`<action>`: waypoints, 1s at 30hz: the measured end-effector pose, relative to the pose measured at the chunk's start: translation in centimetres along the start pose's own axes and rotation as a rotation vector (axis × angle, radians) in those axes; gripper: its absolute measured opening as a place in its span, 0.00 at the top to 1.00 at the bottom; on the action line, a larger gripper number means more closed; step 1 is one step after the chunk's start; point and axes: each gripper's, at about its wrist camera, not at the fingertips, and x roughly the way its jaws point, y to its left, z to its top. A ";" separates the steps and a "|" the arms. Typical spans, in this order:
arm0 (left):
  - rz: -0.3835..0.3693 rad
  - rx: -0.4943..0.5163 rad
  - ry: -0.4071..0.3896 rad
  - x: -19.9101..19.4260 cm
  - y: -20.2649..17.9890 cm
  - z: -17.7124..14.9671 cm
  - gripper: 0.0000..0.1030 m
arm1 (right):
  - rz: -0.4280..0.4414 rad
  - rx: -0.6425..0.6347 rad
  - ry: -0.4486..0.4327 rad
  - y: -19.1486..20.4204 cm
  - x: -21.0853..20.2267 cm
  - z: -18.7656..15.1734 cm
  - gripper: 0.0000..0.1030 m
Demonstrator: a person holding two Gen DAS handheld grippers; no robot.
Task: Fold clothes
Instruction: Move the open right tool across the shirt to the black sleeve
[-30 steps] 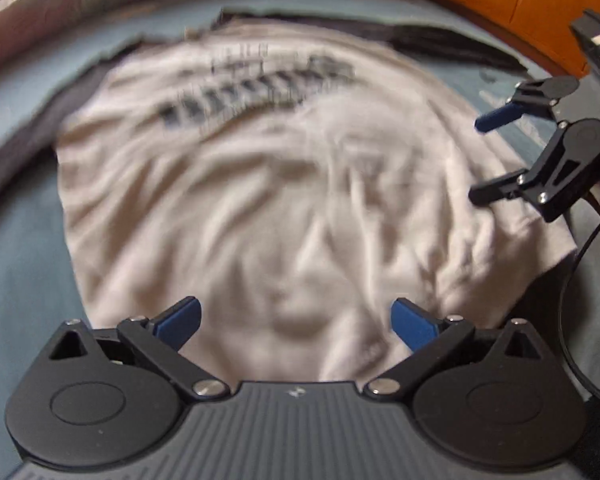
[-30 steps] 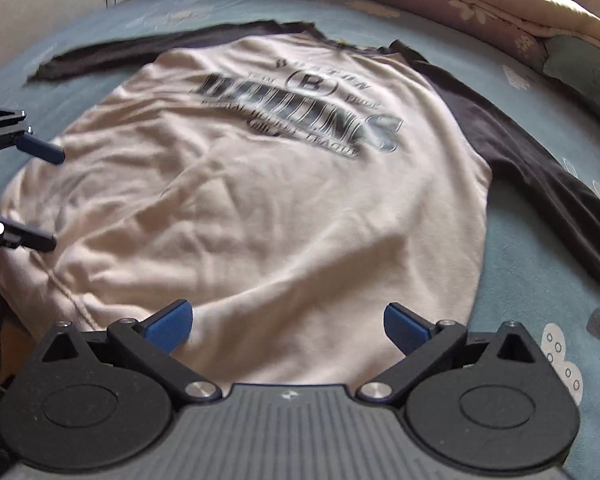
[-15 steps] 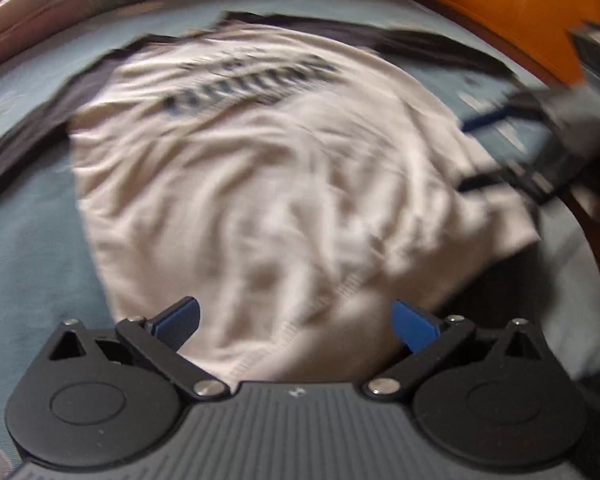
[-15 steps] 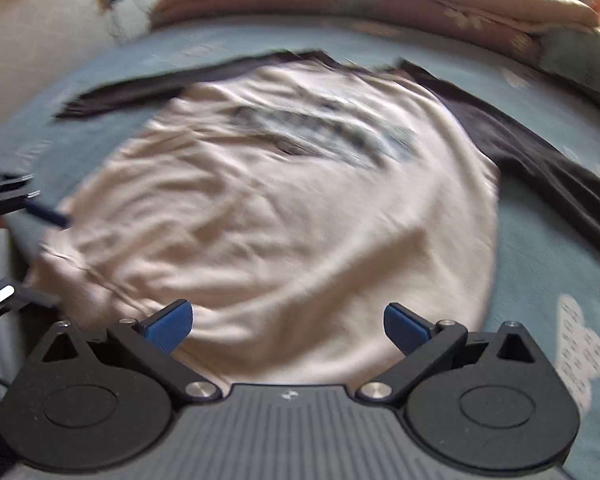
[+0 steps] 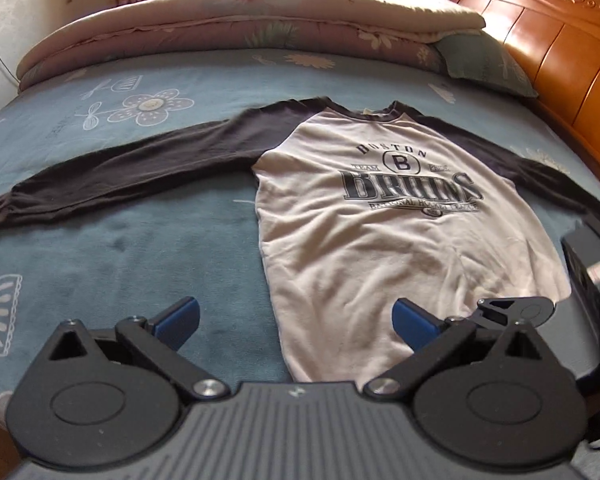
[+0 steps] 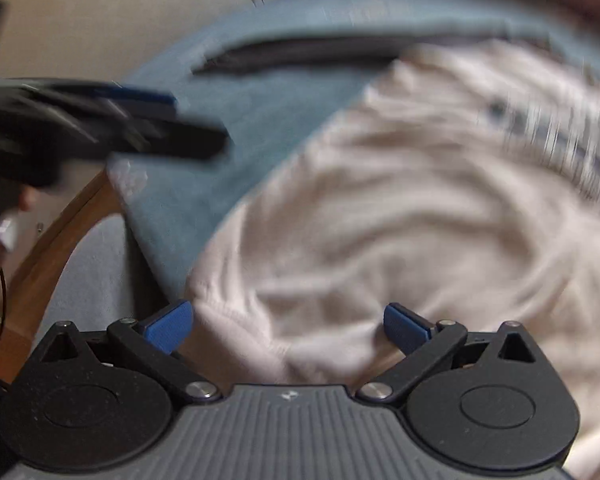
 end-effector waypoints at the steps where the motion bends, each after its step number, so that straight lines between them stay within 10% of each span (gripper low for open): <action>1: -0.004 -0.002 -0.001 -0.1 0.1 -0.2 0.01 | 0.008 -0.001 0.001 0.4 -0.3 -0.7 0.00; 6: -0.033 -0.033 -0.010 -0.3 0.8 -0.7 0.01 | 0.048 0.052 0.028 1.4 -2.2 -2.8 0.00; 19: 0.018 -0.099 -0.038 -2.7 4.2 -0.7 0.01 | -0.076 0.224 -0.113 -3.8 1.5 4.0 0.00; 24: -0.031 -0.114 -0.011 -1.7 4.2 -0.8 0.01 | 0.068 0.156 -0.024 0.4 0.9 0.7 0.00; 30: -0.118 -0.028 0.019 0.2 0.7 0.0 0.01 | -0.045 0.191 -0.073 -1.0 -3.2 -0.8 0.00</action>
